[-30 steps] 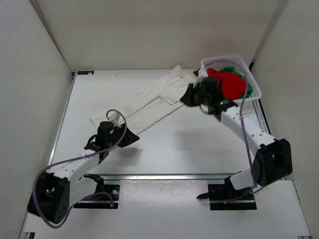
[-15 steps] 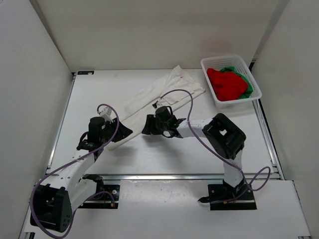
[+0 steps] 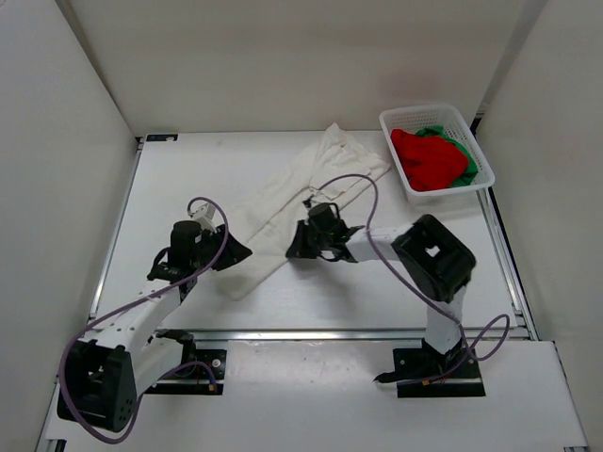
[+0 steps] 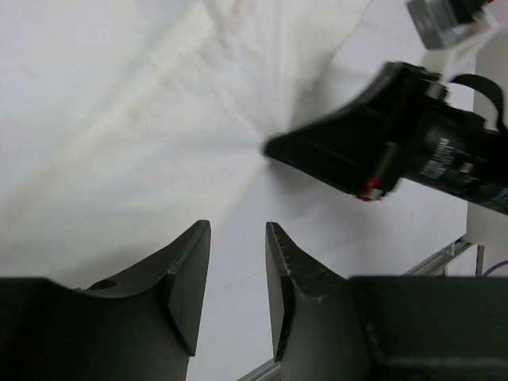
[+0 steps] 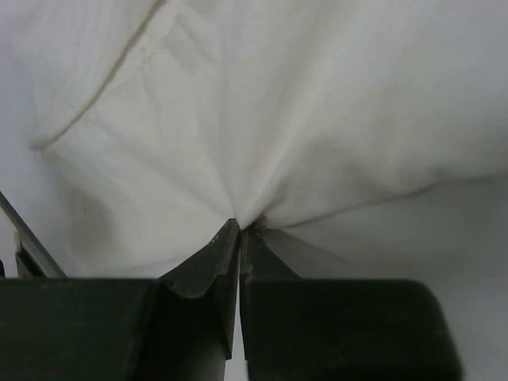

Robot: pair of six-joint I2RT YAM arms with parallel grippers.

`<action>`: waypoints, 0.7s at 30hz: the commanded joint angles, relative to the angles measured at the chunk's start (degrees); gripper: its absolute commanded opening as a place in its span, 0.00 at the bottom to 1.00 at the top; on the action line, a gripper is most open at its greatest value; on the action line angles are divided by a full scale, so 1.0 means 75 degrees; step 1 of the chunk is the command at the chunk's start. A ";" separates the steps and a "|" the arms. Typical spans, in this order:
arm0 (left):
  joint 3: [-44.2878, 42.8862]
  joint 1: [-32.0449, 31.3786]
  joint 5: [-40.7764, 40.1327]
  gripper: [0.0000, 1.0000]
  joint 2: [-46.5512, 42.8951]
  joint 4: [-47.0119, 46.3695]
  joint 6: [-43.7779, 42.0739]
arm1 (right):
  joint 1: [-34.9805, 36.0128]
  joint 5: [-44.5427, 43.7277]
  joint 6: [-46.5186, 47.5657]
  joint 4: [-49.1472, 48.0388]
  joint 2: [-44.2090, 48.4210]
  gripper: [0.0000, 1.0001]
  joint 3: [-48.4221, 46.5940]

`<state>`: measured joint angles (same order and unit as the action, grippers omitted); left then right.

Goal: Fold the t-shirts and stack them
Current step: Rotate the tshirt 90 degrees

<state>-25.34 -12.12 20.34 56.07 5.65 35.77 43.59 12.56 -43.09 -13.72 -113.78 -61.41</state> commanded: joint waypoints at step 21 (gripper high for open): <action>0.0496 -0.1629 -0.2325 0.67 0.0070 0.1672 -0.0903 | -0.0341 0.0810 -0.0346 0.2171 0.7307 0.39 0.5948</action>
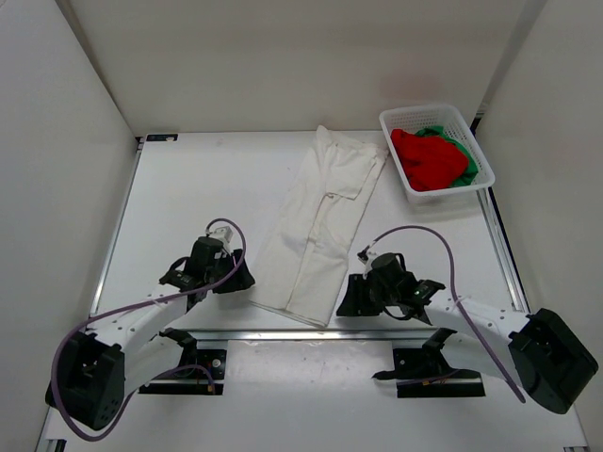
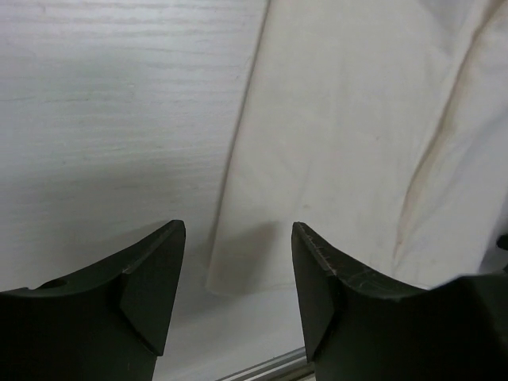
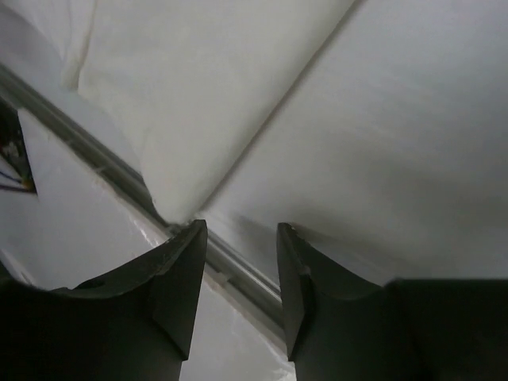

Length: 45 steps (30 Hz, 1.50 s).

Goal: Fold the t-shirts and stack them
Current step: Rotate the tshirt 90 degrees, then grab the bottom of the folded rectangular tshirt with both arms, then fold the folded rectangular tshirt in 1/3 of the way

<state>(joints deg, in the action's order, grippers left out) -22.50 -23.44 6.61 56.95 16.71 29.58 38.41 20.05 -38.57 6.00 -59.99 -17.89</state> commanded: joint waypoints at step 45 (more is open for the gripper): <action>-0.5434 0.0231 0.1075 0.00 0.4522 -0.0868 0.1094 | -0.3598 0.0972 0.1416 0.0103 -0.1995 0.00 -0.3331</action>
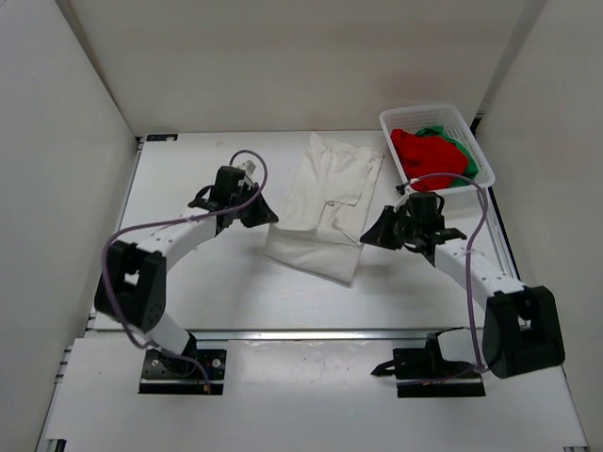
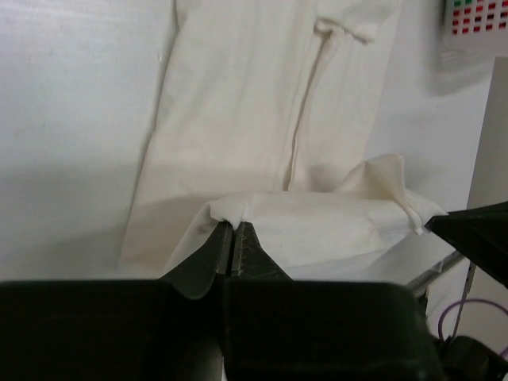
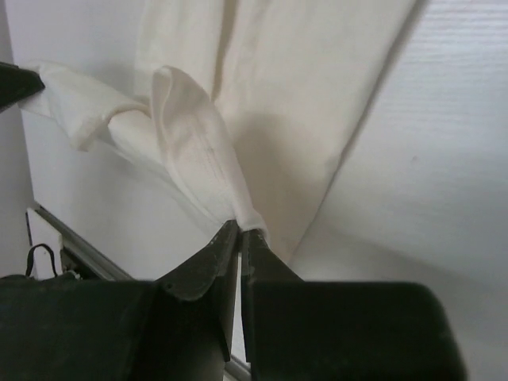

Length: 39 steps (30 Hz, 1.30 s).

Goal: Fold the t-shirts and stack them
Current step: Fold the folded rectangular tshirt in 1/3 of the way

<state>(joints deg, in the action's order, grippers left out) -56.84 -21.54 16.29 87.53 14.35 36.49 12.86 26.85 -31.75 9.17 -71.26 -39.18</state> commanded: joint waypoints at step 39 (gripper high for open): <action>0.1212 0.0047 0.0264 0.34 0.2018 -0.3003 0.1064 | 0.1343 -0.1096 0.0823 -0.1081 -0.2871 0.00 -0.0824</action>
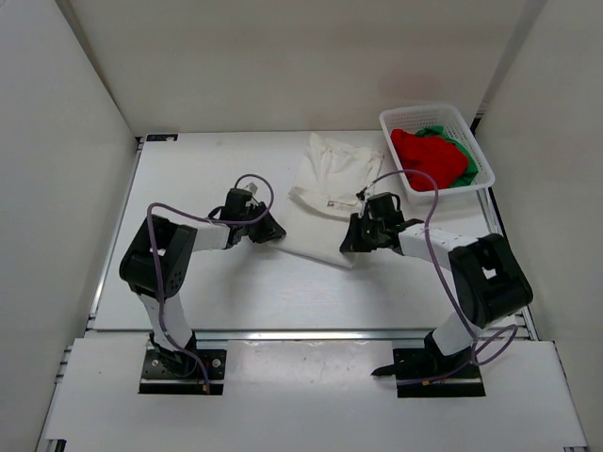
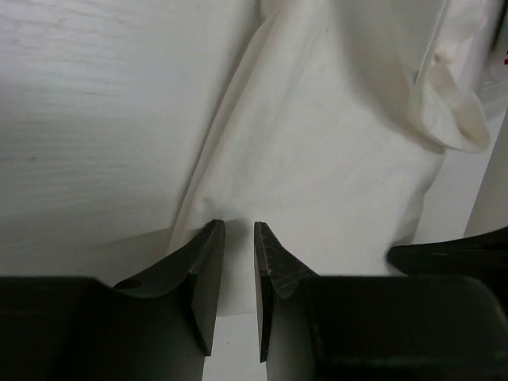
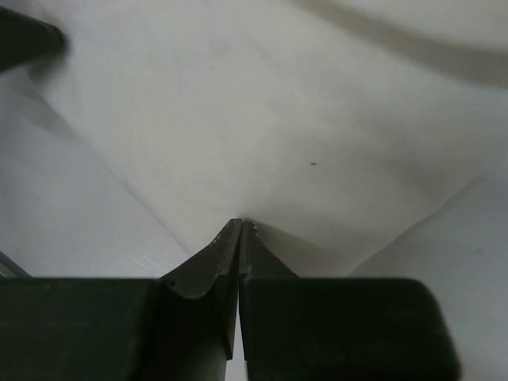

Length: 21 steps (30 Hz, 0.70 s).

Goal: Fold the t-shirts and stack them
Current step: Fold the folded rectangular tshirt in 1/3 of the way

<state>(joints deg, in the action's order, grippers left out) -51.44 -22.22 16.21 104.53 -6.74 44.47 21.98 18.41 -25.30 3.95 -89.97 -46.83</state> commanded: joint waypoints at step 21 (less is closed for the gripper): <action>0.3624 0.0338 -0.0660 0.61 -0.5944 0.2128 -0.1194 | 0.0774 0.0345 0.0116 0.0365 0.1588 0.16 0.0967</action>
<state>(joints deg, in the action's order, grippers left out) -23.42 -19.81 15.73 62.76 0.91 39.99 27.66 20.82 -24.05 7.53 -81.93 -41.04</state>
